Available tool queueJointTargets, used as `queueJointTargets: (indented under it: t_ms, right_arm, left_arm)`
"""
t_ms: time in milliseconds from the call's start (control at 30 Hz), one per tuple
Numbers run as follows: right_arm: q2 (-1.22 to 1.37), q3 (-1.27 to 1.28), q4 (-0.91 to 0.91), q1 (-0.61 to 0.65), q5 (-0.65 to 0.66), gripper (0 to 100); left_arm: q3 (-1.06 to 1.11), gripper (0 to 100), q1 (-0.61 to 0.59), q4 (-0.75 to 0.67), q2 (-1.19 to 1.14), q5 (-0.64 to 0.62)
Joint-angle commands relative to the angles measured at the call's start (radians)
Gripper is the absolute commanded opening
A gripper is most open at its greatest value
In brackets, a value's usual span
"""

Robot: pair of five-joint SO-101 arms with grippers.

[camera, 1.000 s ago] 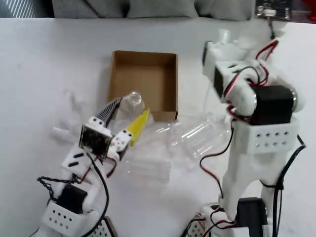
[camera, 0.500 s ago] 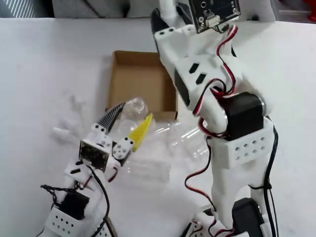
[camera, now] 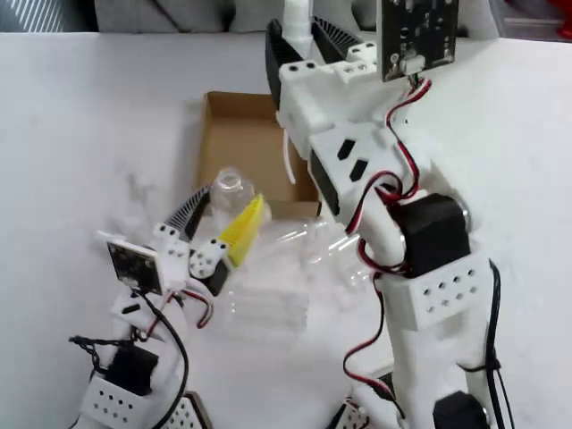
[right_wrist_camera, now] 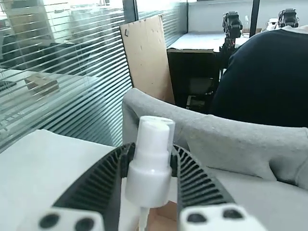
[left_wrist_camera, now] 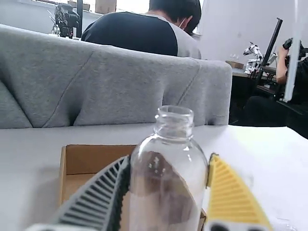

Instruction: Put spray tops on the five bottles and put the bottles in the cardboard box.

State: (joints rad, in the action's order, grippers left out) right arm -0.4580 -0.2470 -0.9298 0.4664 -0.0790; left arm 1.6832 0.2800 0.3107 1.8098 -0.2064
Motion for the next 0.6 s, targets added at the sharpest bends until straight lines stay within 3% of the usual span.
queueJointTargets:
  t_ms: [0, 233, 567]
  right_arm:
    - [-0.17, 0.279, 0.255, 0.016, -0.015, 1.7]
    - [-0.298, 0.684, 0.8, 0.016, -0.015, 1.7]
    - [-0.32, 0.721, 0.869, 0.107, -0.012, 1.8]
  left_arm:
    - [-0.012, 12, -0.012, -0.012, 0.018, -0.021]
    - [0.009, 12, 0.073, -0.006, 0.018, -0.017]
    - [0.009, 12, 0.113, 0.028, 0.016, 0.081]
